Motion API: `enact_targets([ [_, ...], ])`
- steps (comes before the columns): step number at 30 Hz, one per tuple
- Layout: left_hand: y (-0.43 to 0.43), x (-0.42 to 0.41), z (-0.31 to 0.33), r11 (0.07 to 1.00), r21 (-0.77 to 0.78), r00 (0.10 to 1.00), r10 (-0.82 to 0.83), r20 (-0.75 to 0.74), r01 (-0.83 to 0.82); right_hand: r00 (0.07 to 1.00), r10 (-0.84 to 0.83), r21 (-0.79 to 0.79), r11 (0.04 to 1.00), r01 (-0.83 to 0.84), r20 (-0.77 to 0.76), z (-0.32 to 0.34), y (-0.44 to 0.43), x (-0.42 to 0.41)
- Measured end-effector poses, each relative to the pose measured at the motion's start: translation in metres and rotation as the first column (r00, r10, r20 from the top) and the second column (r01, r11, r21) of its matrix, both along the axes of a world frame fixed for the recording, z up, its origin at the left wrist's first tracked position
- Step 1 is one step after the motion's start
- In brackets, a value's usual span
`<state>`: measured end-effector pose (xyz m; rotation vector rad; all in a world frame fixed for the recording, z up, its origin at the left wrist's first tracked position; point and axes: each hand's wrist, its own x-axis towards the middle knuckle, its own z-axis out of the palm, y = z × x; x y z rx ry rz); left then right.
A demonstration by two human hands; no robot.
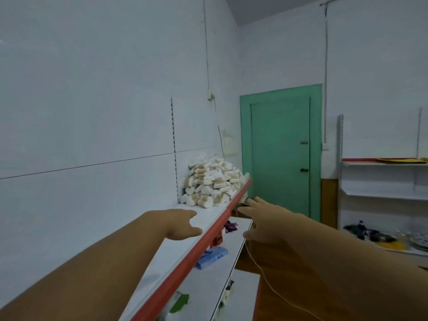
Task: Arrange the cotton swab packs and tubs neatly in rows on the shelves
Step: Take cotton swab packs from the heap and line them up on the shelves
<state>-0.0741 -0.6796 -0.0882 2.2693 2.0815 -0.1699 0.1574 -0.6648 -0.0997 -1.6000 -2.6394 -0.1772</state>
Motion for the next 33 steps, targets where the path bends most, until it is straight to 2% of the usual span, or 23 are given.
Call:
enact_targets([
  [2,0.045,0.001,0.004,0.999,0.042,1.0,-0.003,0.019,0.002,1.0,0.006,-0.028,1.0,-0.006,-0.019,-0.006,0.038,0.005],
  [5,0.122,-0.005,-0.003,0.995,0.103,0.996,-0.014,0.089,0.005,0.994,-0.106,-0.064,0.992,0.105,-0.006,-0.012,0.111,0.036],
  [7,0.17,-0.004,-0.008,0.997,0.071,0.998,-0.022,0.053,0.018,0.979,-0.195,-0.048,0.979,0.198,0.055,-0.008,0.159,0.064],
  [9,0.222,0.002,-0.003,0.995,0.092,0.998,-0.033,0.05,0.028,0.968,-0.25,-0.024,0.968,0.251,0.017,0.001,0.201,0.088],
  [11,0.274,0.017,0.007,0.987,0.153,0.993,-0.059,0.101,0.043,0.961,-0.276,-0.012,0.961,0.275,-0.032,0.007,0.239,0.104],
  [14,0.34,0.056,0.012,0.984,0.16,0.985,-0.103,0.138,0.081,0.961,-0.275,-0.03,0.961,0.275,0.015,0.001,0.298,0.122],
  [18,0.417,0.105,0.007,0.979,0.159,0.979,-0.148,0.138,0.126,0.982,-0.189,0.007,0.982,0.189,0.003,-0.007,0.387,0.144],
  [22,0.493,0.128,0.001,0.993,0.106,0.996,-0.054,0.078,0.045,0.999,-0.048,-0.002,0.999,0.048,-0.013,-0.014,0.469,0.165],
  [25,0.537,0.132,0.006,0.993,0.113,0.993,0.017,0.116,-0.03,0.998,0.021,-0.034,0.999,-0.023,-0.053,-0.007,0.527,0.17],
  [28,0.567,0.121,0.015,0.976,0.201,0.989,0.063,0.132,-0.089,0.966,0.097,-0.035,0.994,-0.108,-0.238,-0.001,0.594,0.153],
  [31,0.596,0.094,0.026,0.922,0.34,0.98,0.146,0.137,-0.185,0.941,0.263,0.015,0.964,-0.266,-0.214,-0.007,0.65,0.12],
  [33,0.615,0.068,0.035,0.851,0.433,0.955,0.262,0.139,-0.296,0.925,0.341,0.031,0.94,-0.341,-0.165,-0.005,0.683,0.094],
])
